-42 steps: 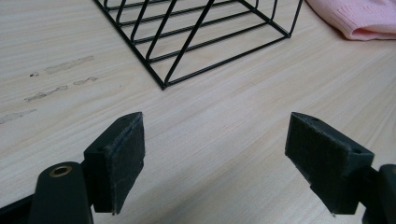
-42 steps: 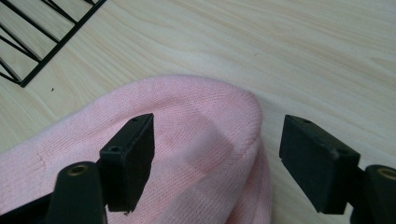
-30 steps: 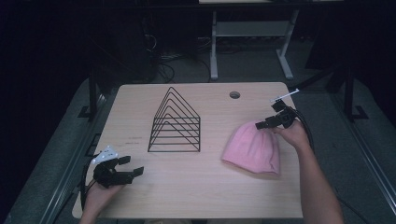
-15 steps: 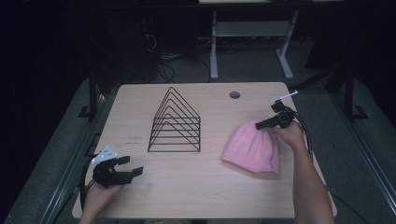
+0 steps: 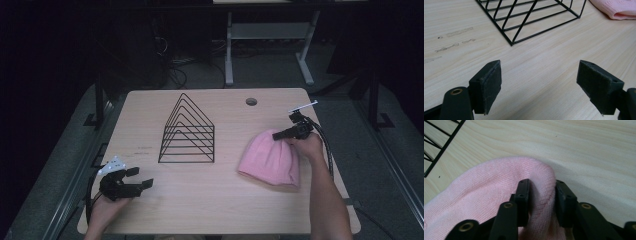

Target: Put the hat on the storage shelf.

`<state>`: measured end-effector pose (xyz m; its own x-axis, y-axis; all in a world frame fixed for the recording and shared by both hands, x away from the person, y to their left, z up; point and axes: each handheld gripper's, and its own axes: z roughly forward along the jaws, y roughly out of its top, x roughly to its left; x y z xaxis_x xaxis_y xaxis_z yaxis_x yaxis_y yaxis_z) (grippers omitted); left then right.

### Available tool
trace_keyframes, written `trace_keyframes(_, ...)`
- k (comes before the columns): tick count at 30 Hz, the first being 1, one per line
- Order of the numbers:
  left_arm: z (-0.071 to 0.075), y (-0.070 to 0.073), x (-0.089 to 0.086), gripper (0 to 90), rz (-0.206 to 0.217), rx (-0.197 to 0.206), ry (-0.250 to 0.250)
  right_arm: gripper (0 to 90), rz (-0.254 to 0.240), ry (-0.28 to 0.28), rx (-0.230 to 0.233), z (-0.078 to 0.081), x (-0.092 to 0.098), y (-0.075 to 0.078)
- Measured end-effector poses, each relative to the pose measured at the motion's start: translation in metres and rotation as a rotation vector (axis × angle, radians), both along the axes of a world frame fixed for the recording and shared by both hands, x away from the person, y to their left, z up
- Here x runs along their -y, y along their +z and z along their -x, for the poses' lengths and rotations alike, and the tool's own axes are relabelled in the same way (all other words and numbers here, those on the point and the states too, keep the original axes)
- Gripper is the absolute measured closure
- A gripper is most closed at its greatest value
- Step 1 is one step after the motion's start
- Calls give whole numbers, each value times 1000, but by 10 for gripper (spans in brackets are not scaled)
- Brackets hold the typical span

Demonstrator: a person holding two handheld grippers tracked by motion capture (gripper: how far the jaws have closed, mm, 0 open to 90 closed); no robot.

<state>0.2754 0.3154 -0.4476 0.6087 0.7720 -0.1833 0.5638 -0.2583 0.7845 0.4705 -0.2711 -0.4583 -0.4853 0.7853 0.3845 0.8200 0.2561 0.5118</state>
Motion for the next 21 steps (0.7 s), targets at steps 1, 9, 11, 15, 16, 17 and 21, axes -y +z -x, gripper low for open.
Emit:
trace_keyframes(1,0,0,0,196,0,0,0,675,0,0,0,0,0,0)
trace_keyframes(9,0,0,0,197,0,-2,-1,750,-36,-15,1,3,4,2)
trace_keyframes(11,0,0,1,197,1,-3,0,757,-40,-12,8,4,4,4)
trace_keyframes(15,0,0,1,197,1,-3,-2,762,-43,-1,37,6,2,8)
trace_keyframes(16,0,0,1,197,1,-2,-3,764,-45,3,50,7,2,13)
trace_keyframes(17,0,0,1,197,1,-2,-3,765,-49,2,54,8,2,14)
trace_keyframes(21,0,0,1,197,0,-2,-5,766,-57,3,70,11,2,21)
